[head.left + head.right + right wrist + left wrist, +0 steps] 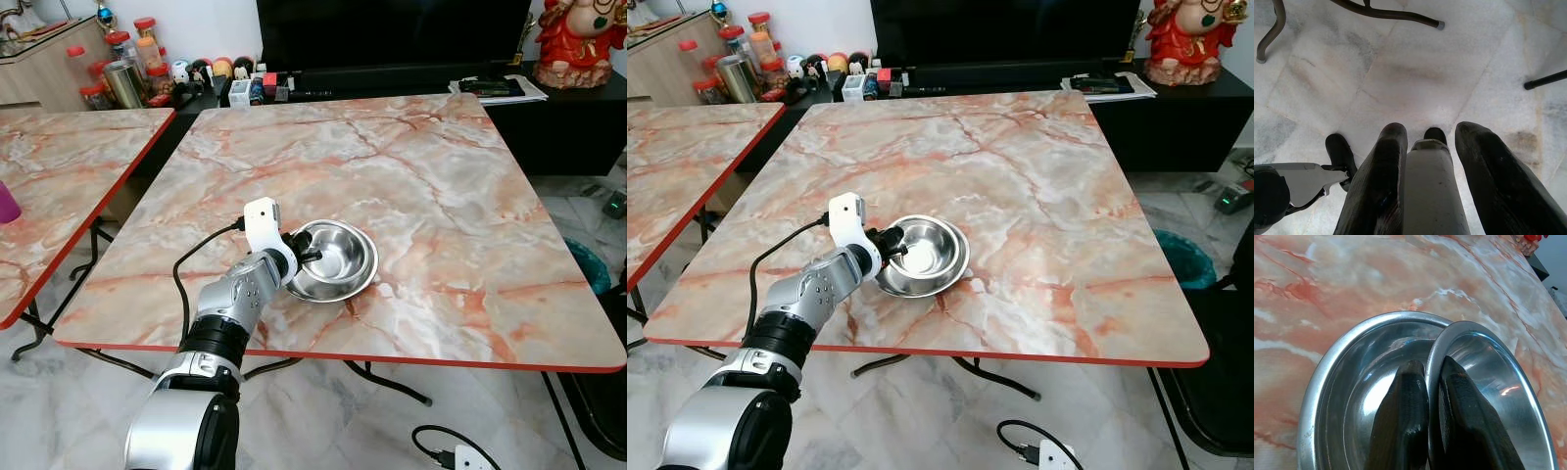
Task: Setting the table
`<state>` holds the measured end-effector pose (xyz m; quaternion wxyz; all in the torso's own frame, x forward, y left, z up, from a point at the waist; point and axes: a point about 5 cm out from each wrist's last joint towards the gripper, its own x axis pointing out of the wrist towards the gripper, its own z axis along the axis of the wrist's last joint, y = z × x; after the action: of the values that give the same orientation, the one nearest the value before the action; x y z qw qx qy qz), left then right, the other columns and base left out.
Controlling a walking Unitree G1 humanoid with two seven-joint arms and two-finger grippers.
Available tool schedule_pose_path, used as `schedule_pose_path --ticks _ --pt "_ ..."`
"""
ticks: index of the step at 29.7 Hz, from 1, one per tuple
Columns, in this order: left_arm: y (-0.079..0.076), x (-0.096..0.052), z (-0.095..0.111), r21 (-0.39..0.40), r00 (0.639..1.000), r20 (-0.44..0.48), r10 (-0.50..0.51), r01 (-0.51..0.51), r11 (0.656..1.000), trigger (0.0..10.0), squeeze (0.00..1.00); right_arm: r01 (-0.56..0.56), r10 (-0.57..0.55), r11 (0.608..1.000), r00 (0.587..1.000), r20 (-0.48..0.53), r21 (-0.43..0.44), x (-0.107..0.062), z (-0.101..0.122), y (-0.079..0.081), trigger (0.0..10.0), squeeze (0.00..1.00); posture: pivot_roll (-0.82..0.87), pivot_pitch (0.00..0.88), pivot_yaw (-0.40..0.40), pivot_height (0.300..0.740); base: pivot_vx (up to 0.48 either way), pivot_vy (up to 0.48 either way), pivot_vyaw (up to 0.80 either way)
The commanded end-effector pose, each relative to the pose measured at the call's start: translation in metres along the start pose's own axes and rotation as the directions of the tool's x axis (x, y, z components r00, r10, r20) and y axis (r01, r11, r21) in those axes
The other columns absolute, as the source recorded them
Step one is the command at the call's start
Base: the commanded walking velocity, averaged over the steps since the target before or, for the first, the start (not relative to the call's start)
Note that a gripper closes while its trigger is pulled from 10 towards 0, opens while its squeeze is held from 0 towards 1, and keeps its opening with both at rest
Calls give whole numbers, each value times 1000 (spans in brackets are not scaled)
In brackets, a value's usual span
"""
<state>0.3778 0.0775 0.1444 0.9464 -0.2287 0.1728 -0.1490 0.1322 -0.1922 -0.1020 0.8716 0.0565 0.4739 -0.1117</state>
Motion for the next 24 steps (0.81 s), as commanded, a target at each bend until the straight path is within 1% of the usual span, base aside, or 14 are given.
schedule_pose_path --ticks 1,4,5,10,11,14,15,16,17,24 --pt "2 0 1 31 1000 -16 17 -17 999 10000 0 9 -9 1000 1000 1 14 0 -1 0 10000 0 -22 0 125 740 0 0 0" --pt "1 0 1 32 1000 -22 15 -14 999 10000 0 9 -9 1000 1000 1 15 0 -1 0 10000 0 -23 0 127 740 0 0 0" --pt "1 0 0 33 1000 -25 15 -14 999 10000 110 9 -9 1000 1000 2 15 0 0 0 10000 0 -23 0 127 740 0 0 0" --pt "1 0 0 34 1000 -26 15 -15 999 10000 110 9 -9 1000 1000 3 17 0 0 0 10000 0 -23 0 127 740 0 0 0" --pt "1 0 1 35 1000 -27 12 -12 999 10000 549 8 -8 1000 1000 4 18 0 0 1 10000 0 -22 0 126 740 0 0 0" --pt "0 0 1 36 1000 -28 11 -10 999 10000 549 6 -6 1000 1000 4 17 0 0 1 10000 0 -22 0 126 740 0 0 0" --pt "0 0 1 37 999 -29 13 -12 999 10000 510 7 -7 1000 1000 3 18 0 0 1 10000 0 -22 0 126 740 0 0 0" --pt "0 0 1 37 999 -29 14 -13 999 10000 329 8 -8 1000 1000 3 18 0 0 1 10000 0 -23 0 126 740 0 0 0" --pt "1 0 1 38 999 -28 15 -14 999 10000 0 8 -8 1000 1000 3 18 0 0 1 10000 0 -23 0 126 740 0 0 0" --pt "-1 0 3 46 1000 -27 8 -7 999 10000 0 9 -10 1000 1000 5 18 0 1 1 10000 0 -22 0 126 740 0 0 0"
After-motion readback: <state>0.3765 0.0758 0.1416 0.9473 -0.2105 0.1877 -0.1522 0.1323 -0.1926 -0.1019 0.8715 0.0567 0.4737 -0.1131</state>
